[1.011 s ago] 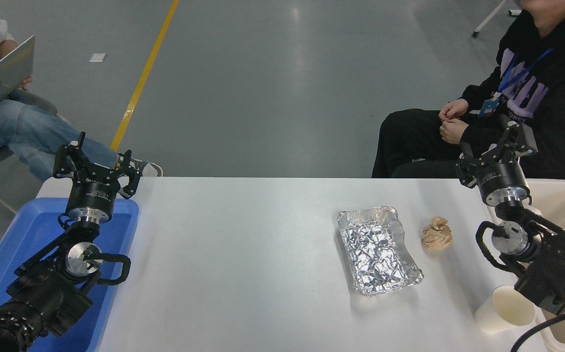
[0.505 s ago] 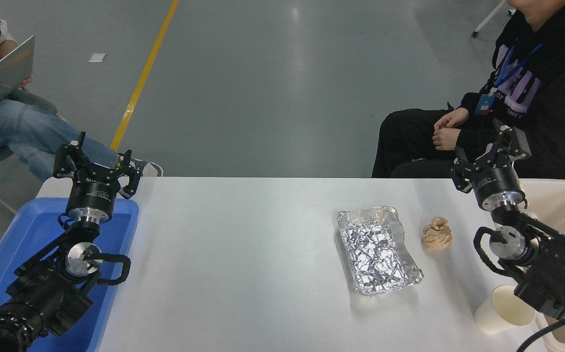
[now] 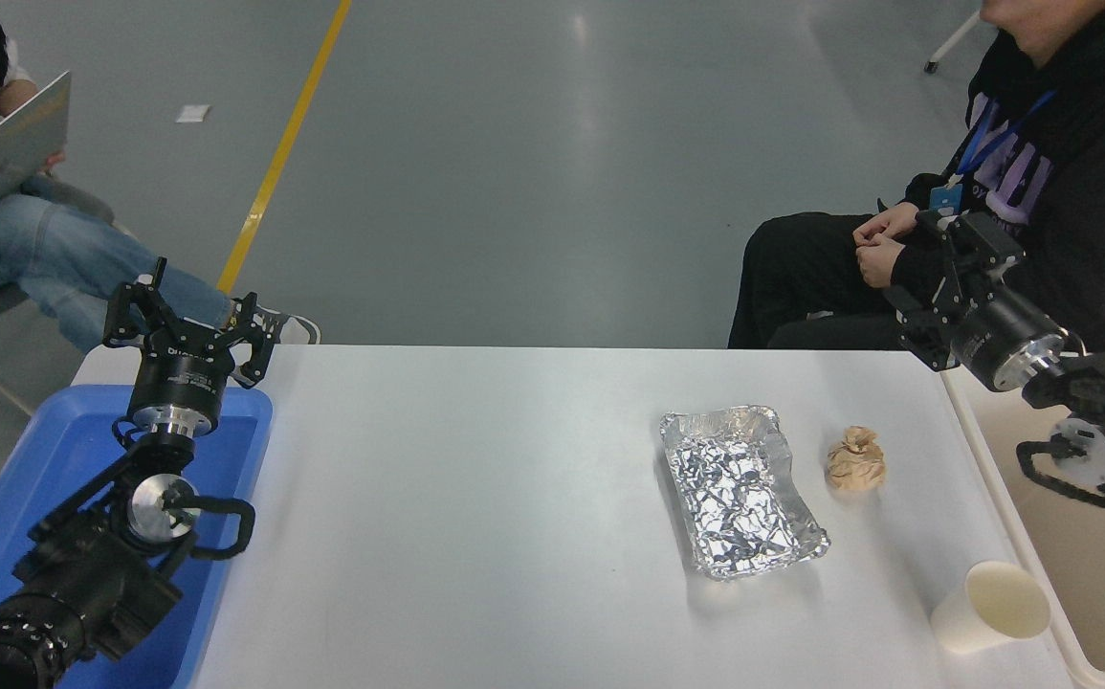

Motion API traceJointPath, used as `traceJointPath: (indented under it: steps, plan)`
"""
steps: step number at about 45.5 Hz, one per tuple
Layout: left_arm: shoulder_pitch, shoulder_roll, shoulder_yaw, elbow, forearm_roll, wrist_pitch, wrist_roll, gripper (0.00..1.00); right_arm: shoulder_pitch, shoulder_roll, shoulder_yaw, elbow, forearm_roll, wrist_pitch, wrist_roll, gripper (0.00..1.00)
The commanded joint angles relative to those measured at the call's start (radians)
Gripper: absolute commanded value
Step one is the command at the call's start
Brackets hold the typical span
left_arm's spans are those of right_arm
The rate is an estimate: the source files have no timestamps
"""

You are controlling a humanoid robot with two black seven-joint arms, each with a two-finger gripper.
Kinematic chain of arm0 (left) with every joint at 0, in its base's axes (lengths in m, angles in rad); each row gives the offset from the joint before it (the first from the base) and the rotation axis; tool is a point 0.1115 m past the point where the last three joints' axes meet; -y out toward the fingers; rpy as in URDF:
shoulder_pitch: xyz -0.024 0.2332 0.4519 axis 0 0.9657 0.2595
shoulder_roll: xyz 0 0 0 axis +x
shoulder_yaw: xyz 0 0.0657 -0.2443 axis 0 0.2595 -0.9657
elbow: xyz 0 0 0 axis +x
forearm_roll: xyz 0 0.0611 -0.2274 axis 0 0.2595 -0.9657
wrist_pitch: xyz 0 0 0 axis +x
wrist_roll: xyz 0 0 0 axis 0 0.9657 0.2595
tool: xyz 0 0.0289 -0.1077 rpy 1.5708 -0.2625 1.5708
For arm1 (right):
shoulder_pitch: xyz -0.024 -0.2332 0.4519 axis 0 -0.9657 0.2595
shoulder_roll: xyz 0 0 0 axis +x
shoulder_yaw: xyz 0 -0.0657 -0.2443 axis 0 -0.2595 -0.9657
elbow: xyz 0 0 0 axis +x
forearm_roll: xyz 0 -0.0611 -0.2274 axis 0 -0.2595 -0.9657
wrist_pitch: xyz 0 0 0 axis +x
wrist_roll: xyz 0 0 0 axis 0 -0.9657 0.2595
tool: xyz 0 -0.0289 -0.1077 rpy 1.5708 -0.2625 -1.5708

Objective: Pick up paper cup place in dustbin

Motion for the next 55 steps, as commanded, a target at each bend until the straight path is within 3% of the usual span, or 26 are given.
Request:
traceJointPath:
  steps: [1, 11, 21, 27, 31, 38, 43, 46, 55]
  plan:
    - [0.000, 0.000, 0.000, -0.001, 0.000, 0.000, 0.000, 0.99, 0.279, -0.055, -0.407, 0.140, 0.003, 0.125, -0.001, 1.00]
    - [0.000, 0.000, 0.000, 0.001, 0.000, 0.000, 0.000, 0.99, 0.543, -0.038, -0.713, 0.189, -0.002, 0.460, -0.001, 1.00]
    - [0.000, 0.000, 0.000, -0.001, 0.000, 0.000, 0.000, 0.99, 0.723, 0.111, -0.912, 0.209, -0.026, 0.478, -0.007, 1.00]
    - [0.000, 0.000, 0.000, 0.001, 0.000, 0.000, 0.000, 0.99, 0.774, 0.211, -0.906, 0.235, -0.256, 0.478, -0.033, 1.00]
    - [0.000, 0.000, 0.000, -0.001, 0.000, 0.000, 0.000, 0.99, 0.827, 0.246, -0.896, 0.300, -0.404, 0.478, -0.114, 1.00]
    - [0.000, 0.000, 0.000, -0.001, 0.000, 0.000, 0.000, 0.99, 0.916, 0.258, -0.891, 0.372, -0.473, 0.478, -0.391, 1.00]
    - [0.000, 0.000, 0.000, 0.001, 0.000, 0.000, 0.000, 0.99, 0.961, 0.257, -0.891, 0.405, -0.470, 0.478, -0.543, 1.00]
    - [0.002, 0.000, 0.000, 0.001, 0.000, 0.000, 0.000, 0.99, 1.013, 0.251, -0.891, 0.430, -0.468, 0.478, -0.580, 1.00]
    - [0.002, 0.000, 0.000, 0.001, 0.000, 0.000, 0.000, 0.99, 1.136, 0.212, -0.915, 0.510, -0.461, 0.478, -0.596, 1.00]
